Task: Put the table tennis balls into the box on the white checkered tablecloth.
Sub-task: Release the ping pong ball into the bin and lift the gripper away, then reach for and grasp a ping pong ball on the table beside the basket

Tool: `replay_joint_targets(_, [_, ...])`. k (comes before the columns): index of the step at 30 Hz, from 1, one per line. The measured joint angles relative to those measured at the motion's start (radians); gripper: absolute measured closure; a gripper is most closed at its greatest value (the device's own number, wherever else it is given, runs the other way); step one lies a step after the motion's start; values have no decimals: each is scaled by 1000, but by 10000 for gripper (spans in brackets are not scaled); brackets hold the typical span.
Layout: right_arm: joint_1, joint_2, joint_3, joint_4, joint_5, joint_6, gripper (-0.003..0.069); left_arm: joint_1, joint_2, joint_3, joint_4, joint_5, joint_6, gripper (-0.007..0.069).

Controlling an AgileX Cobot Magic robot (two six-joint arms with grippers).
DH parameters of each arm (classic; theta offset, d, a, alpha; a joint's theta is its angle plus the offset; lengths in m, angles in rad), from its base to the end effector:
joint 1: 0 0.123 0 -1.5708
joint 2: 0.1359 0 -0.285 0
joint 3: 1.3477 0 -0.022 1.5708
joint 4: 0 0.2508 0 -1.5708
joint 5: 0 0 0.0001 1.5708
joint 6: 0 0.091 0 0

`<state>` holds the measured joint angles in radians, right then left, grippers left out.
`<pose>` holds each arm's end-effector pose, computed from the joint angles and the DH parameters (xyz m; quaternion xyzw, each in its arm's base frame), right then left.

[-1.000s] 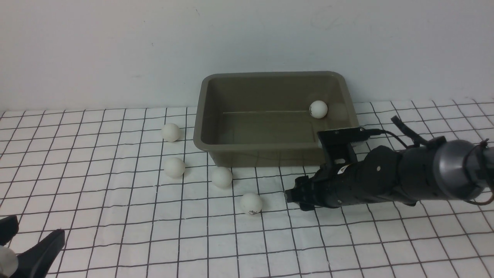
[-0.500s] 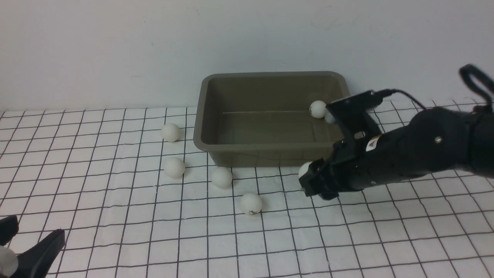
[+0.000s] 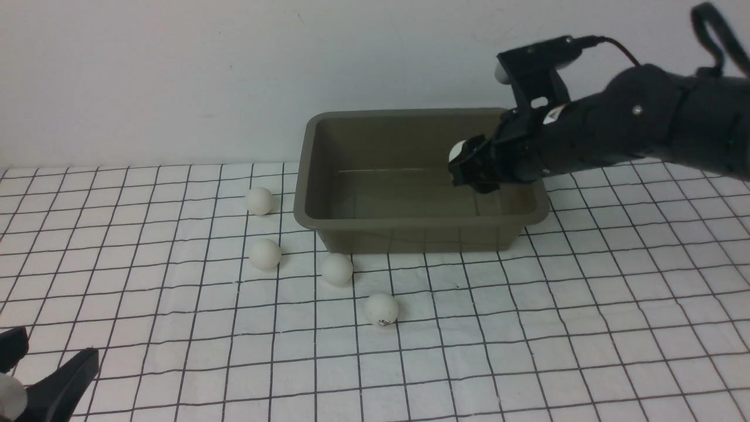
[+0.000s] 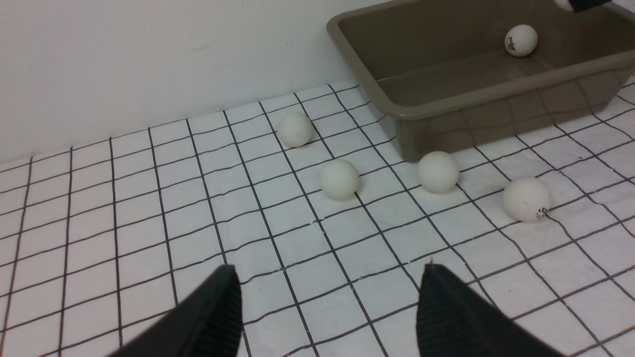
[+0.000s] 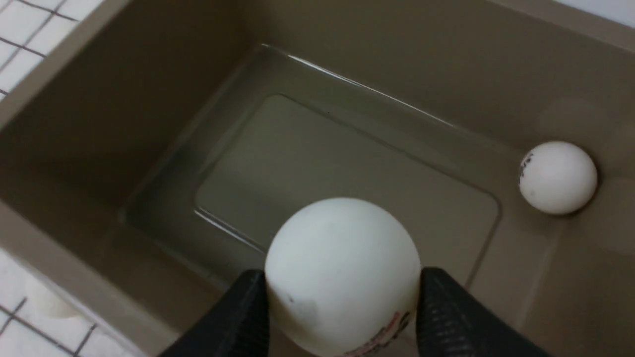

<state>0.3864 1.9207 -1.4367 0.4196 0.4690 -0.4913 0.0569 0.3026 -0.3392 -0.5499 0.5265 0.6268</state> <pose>0.3949 0.1788 0.2323 -0.2616 0.8912 0.1346 0.3452 0.0722 -0.0199 0.2678 0.1100 0.8044 -0.0513 0.5815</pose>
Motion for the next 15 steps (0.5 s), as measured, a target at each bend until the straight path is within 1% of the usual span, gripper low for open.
replay_joint_targets(2, [0,59,-48,0,7,-23,307,0,0,0,-5,0,0,195])
replay_joint_targets(3, [0,83,-66,0,10,-27,294,0,0,0,-7,0,0,195])
replay_joint_targets(5, [0,117,-90,-4,8,-30,246,0,0,0,-11,0,0,195])
replay_joint_targets(7, [0,136,-102,-7,0,-30,179,0,0,0,-18,0,0,195])
replay_joint_targets(10, [0,134,-104,-11,-26,-39,107,0,0,0,-41,1,0,195])
replay_joint_targets(12, [0,101,-105,-32,-22,-48,93,0,0,0,-64,3,1,195])
replay_joint_targets(15, [0,14,-105,-91,30,-37,96,0,0,0,-79,17,28,195])
